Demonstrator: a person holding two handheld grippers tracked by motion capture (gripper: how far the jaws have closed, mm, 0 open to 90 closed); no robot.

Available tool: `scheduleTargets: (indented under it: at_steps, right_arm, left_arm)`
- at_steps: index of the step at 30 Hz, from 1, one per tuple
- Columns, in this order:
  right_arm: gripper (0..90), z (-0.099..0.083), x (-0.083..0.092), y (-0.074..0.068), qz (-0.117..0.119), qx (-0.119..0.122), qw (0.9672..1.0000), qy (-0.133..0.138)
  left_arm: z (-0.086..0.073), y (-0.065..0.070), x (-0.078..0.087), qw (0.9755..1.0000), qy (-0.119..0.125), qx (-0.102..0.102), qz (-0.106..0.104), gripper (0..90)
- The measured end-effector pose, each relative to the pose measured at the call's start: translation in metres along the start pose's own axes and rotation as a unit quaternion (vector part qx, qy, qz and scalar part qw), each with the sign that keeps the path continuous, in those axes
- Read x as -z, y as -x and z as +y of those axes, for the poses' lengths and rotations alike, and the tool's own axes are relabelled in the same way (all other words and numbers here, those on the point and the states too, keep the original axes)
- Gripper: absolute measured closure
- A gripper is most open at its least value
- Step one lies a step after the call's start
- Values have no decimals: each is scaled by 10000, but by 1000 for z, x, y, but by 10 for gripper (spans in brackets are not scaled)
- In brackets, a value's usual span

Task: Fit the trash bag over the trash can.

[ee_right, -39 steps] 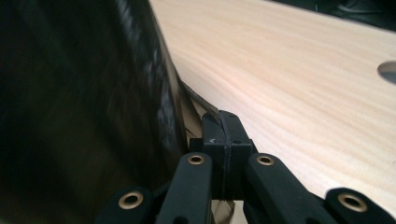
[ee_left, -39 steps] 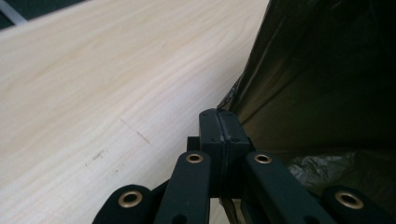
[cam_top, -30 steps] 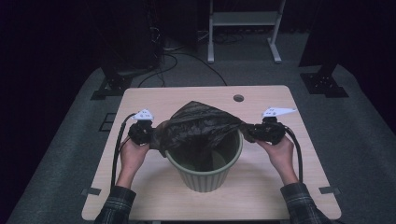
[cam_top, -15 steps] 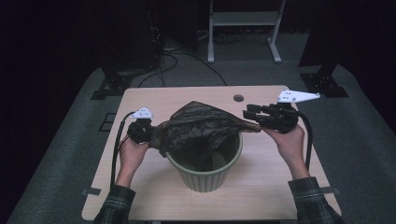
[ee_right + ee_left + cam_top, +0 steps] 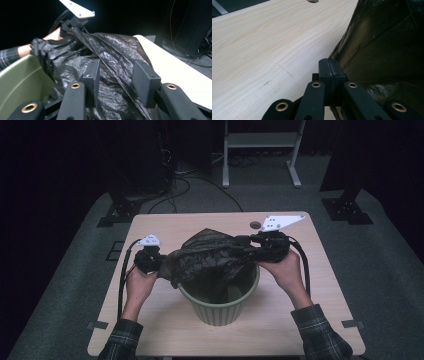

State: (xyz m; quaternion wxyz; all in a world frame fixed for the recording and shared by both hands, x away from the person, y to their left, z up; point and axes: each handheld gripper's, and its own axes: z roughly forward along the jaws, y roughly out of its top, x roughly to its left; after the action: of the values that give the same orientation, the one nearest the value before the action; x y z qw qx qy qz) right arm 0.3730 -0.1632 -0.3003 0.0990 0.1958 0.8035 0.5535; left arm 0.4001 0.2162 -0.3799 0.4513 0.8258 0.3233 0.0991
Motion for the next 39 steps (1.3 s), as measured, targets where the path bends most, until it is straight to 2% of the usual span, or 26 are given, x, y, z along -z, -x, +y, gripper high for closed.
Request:
scheduleTargets:
  at_steps: [3, 6, 7, 14, 22, 28, 33, 39]
  right_arm:
    - [672, 0, -4, 0, -134, 33, 9998, -116]
    - [858, 0, -5, 2, -202, 37, 9997, -114]
    - [895, 0, -4, 2, -225, 55, 9997, -113]
    - [898, -2, 8, -6, -98, 85, 9999, 12]
    - [899, -17, 30, -28, 98, 144, 9998, 58]
    - [900, -27, 42, -48, 254, 211, 9994, 54]
    - [900, -38, 50, -62, 599, 97, 9981, 119]
    - [900, -51, 50, -79, 927, 97, 9956, 68]
  left_arm:
    - [0, -1, 0, 10000, 0, 44, -18, 900]
    - [0, -1, 0, 10000, -16, 43, -43, 900]
    - [0, -1, 0, 10000, -17, 34, -46, 900]
    - [0, -1, 0, 10000, -36, 32, -42, 900]
    - [1, 0, 1, 10000, -65, 22, -18, 900]
    - [5, 3, 4, 10000, -81, -35, -11, 900]
    - [7, 4, 5, 9999, -92, -57, -14, 900]
    - [7, 5, 5, 9999, -101, -67, -27, 900]
